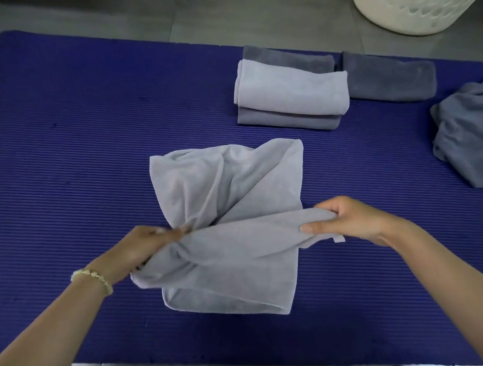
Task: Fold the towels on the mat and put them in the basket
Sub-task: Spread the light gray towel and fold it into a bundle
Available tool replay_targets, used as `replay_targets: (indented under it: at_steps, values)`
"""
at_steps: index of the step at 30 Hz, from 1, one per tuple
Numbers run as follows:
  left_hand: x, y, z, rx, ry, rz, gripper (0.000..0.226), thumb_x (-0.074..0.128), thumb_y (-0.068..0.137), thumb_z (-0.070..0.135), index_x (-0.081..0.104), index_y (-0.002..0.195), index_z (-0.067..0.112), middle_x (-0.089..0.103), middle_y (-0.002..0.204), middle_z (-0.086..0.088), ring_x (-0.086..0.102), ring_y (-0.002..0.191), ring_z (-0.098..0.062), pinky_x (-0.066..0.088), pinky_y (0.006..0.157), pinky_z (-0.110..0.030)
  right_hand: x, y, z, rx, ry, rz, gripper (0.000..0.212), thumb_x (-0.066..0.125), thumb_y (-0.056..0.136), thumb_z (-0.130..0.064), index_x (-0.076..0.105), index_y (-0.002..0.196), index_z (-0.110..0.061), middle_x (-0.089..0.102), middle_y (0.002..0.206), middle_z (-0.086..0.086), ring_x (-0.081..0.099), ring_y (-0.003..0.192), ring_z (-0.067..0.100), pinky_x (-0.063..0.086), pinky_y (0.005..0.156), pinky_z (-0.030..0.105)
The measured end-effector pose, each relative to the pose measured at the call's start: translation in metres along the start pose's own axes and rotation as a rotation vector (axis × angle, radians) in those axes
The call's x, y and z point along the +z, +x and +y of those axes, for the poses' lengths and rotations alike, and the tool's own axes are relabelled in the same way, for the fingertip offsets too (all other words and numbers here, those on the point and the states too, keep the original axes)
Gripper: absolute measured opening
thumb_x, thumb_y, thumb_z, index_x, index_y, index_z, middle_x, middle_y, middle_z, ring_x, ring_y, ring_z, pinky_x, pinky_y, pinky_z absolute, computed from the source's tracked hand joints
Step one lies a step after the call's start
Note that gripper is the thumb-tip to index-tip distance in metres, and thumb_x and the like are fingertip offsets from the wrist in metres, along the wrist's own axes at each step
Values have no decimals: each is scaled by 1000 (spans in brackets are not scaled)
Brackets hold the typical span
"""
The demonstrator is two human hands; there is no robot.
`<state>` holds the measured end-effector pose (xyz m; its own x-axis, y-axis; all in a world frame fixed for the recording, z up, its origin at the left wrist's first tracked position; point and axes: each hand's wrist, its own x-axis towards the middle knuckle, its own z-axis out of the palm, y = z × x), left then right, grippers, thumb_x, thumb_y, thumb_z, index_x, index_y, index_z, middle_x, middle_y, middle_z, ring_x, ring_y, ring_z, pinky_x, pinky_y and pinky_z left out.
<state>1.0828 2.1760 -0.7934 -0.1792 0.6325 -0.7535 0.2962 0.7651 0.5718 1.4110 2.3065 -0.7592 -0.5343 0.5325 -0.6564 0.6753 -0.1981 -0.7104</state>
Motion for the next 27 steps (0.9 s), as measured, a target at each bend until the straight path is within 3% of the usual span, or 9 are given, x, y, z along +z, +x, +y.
replay_targets:
  at_steps: [3,8,10,13,15,17,20,23,27]
  values:
    - [14,10,10,73,275,-80,53,59,74,68,66,68,16,66,61,5,61,55,-6,47,60,-18,2,10,1,-44,196,154,47,78,59,-48,70,95,-18,74,99,0,65,103,25,49,91,41]
    - [41,54,52,263,258,424,43,53,84,64,52,101,24,67,77,8,63,76,-13,47,70,-31,20,37,-15,-63,397,278,33,78,73,-33,69,98,-13,73,100,6,67,95,21,54,84,34]
    - [49,75,61,248,259,481,50,53,82,66,51,109,24,68,80,5,64,79,-17,51,73,-33,28,45,-15,-29,412,282,30,73,80,-35,70,101,-14,73,101,4,68,97,18,55,83,30]
    - [56,95,64,174,250,499,51,58,78,64,54,103,21,67,75,2,65,77,-19,52,72,-32,34,52,-15,24,438,268,31,60,88,-46,71,99,-19,74,98,-4,69,95,10,54,81,22]
    - [61,101,62,163,328,531,48,64,76,62,50,98,21,63,74,5,63,77,-17,50,67,-29,34,53,-16,52,508,266,27,53,93,-45,70,93,-23,74,88,-12,68,83,-4,51,68,11]
    - [64,105,61,161,385,515,41,66,78,56,50,95,23,63,78,5,62,76,-17,49,64,-29,31,53,-15,61,574,287,23,54,95,-40,68,91,-23,73,84,-16,67,82,-6,50,64,10]
    - [61,110,55,169,263,454,21,65,84,42,58,88,23,68,86,2,63,75,-17,54,72,-33,27,56,-9,60,541,344,17,64,90,-31,69,98,-17,69,109,-4,62,109,13,50,86,22]
    - [57,103,56,229,-58,365,22,67,87,34,63,86,13,63,63,1,58,52,-14,55,56,-29,25,55,-6,40,615,376,4,71,84,-19,70,87,-21,67,111,-2,61,111,18,50,96,31]
    - [49,66,65,229,-457,49,22,61,93,28,55,87,8,47,58,-8,44,41,-15,40,40,-21,25,45,-19,-111,536,375,10,70,85,-19,70,95,-22,68,98,-11,62,94,6,50,73,13]
